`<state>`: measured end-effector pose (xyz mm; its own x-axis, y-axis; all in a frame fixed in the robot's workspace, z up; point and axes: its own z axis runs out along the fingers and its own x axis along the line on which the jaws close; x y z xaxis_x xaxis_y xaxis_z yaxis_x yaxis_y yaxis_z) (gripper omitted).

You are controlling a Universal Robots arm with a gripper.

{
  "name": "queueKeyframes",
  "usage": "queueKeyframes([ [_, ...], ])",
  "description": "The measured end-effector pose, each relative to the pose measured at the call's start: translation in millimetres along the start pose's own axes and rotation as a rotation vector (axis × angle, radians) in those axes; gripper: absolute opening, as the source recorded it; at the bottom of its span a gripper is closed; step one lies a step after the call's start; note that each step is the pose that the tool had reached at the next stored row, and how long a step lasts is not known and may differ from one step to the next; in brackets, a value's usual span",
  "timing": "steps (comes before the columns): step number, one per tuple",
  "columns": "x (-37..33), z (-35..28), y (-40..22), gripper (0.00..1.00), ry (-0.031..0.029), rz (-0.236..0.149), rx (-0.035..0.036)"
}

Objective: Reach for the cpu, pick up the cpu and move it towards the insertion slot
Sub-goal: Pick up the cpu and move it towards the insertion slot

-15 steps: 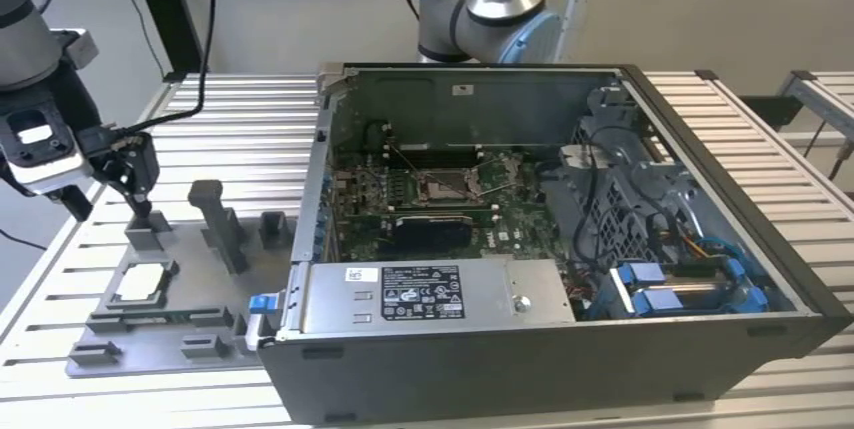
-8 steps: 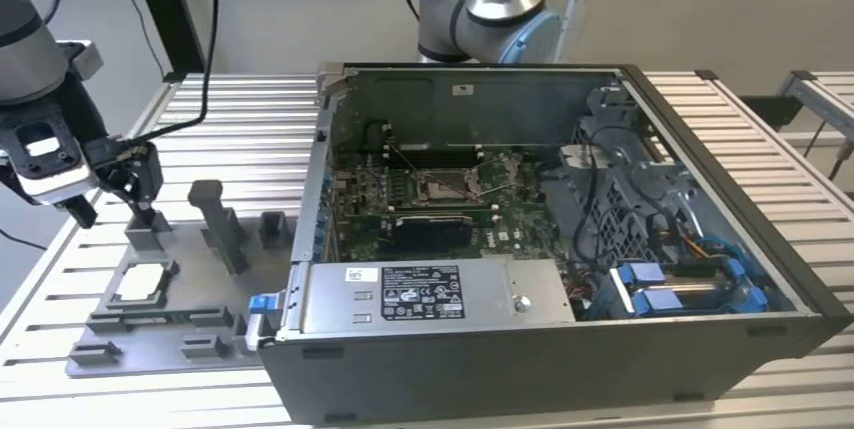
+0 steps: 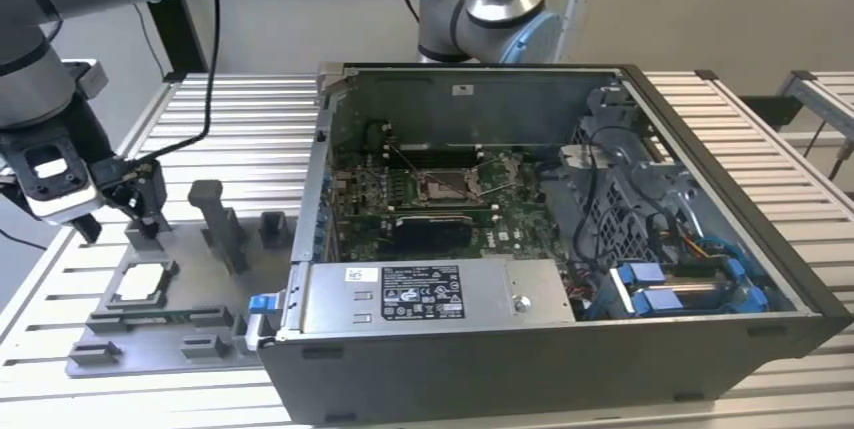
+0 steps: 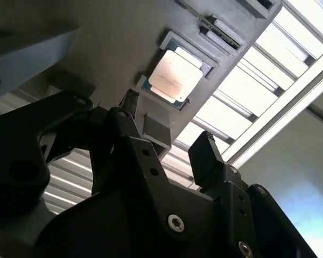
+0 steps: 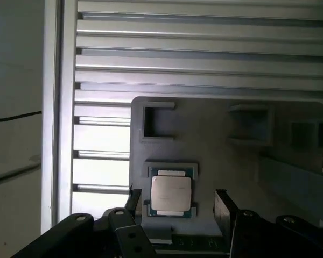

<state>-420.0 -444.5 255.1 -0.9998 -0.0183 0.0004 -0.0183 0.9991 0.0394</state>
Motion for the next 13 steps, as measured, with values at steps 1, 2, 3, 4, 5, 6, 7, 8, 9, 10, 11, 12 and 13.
queueKeyframes([
  [1,0.0,1.8,-0.7,1.0,0.0,0.0,0.0],
  [2,0.1,3.5,-1.5,1.0,0.0002,0.0,0.0001],
  [3,0.2,5.2,-2.5,1.0,0.0002,0.0,0.0002],
  [4,0.1,7.2,-3.6,1.0,0.0001,0.0,0.0],
  [5,0.2,8.9,-4.6,1.0,0.0002,0.0,0.0001],
  [6,0.2,10.6,-5.5,1.0,0.0002,0.0,0.0001],
  [7,0.3,12.4,-6.3,1.0,0.0002,0.0,0.0001],
  [8,0.3,14.0,-7.2,1.0,0.0003,0.0,0.0001],
  [9,0.3,15.9,-8.1,1.0,0.0001,0.0,0.0],
  [10,0.3,17.9,-9.0,1.0,0.0001,0.0,0.0],
  [11,0.2,19.6,-9.4,1.0,0.0,0.0,0.0001],
  [12,0.3,21.4,-9.7,1.0,0.0,0.0,0.0],
  [13,0.3,23.1,-10.1,1.0,0.0001,0.0,0.0001],
])
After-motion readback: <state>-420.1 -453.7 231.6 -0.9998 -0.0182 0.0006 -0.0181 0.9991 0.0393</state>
